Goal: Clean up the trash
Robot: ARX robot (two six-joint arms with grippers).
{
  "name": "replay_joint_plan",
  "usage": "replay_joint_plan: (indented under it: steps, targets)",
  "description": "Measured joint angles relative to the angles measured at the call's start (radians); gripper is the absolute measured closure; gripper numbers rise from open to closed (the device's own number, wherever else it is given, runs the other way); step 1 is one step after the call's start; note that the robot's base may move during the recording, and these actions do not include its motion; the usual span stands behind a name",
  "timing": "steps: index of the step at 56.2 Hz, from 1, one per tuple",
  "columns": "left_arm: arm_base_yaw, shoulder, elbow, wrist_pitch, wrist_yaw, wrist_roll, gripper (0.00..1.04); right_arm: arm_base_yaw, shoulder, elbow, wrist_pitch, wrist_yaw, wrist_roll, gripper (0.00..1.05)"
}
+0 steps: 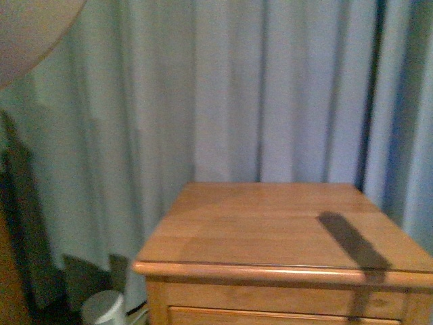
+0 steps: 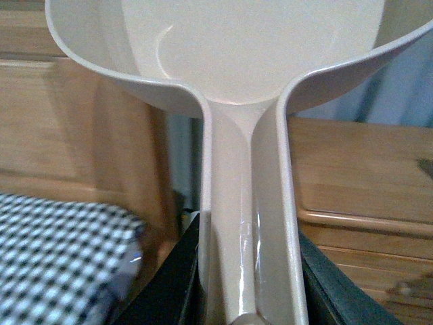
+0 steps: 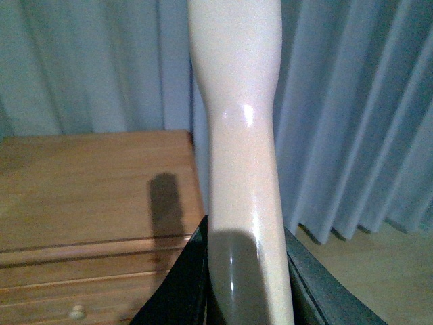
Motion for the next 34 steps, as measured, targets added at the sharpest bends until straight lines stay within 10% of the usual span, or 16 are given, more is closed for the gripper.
replay_joint_plan:
  steps: [34]
  targets:
    - [0.002, -0.002, -0.003, -0.001, 0.000, -0.003, 0.77, 0.003, 0.009, -0.002, -0.001, -0.006, 0.003, 0.84]
